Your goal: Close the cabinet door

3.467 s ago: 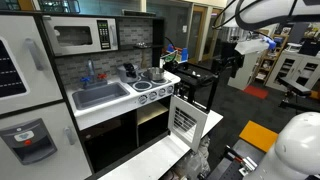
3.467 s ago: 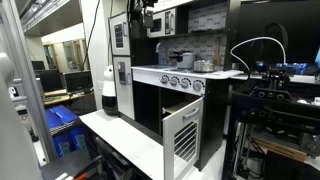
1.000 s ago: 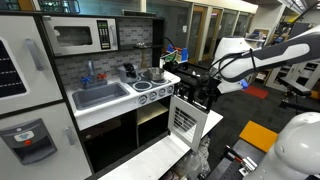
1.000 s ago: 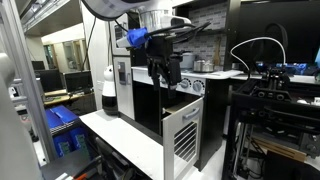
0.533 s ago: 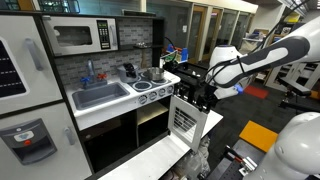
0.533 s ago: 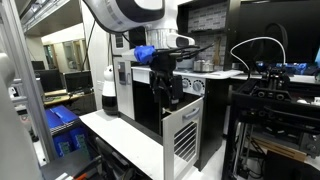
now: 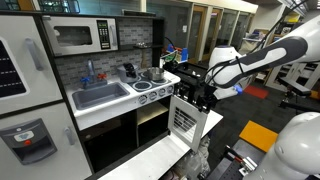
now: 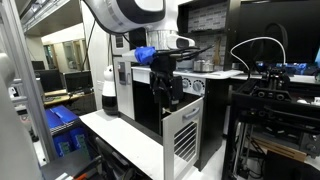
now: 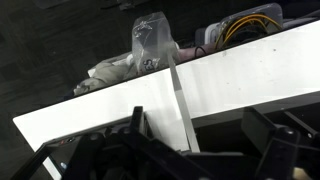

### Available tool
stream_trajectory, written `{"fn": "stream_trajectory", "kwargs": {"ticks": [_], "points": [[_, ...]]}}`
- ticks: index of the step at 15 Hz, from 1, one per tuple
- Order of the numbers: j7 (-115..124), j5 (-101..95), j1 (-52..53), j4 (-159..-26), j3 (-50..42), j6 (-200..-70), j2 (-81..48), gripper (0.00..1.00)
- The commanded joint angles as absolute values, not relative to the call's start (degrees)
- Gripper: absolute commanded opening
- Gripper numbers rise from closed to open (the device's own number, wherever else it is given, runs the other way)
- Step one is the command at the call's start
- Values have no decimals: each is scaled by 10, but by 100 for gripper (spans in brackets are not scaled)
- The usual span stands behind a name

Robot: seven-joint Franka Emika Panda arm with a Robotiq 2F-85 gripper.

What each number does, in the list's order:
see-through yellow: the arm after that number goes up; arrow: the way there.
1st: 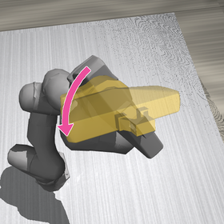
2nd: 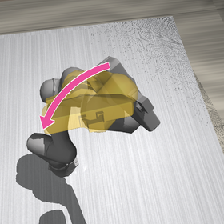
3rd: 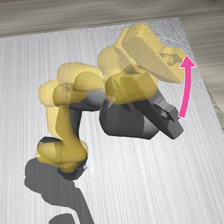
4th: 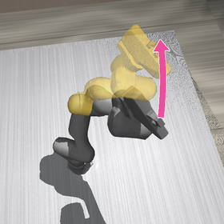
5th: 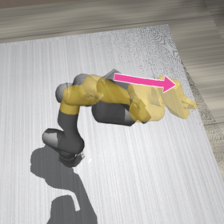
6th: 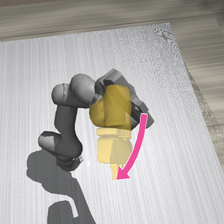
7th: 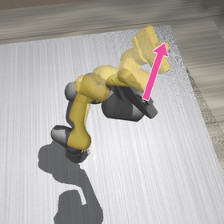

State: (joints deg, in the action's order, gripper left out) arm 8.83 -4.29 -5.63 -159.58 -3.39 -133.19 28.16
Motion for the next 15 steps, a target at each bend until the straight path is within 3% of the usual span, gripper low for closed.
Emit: {"fn": "stream_trajectory", "kwargs": {"ticks": [1, 15], "points": [[67, -36, -61, -1591, -37, -1349, 267, 100], [1, 19, -38, -1592, -56, -1520, 138, 100]]}}
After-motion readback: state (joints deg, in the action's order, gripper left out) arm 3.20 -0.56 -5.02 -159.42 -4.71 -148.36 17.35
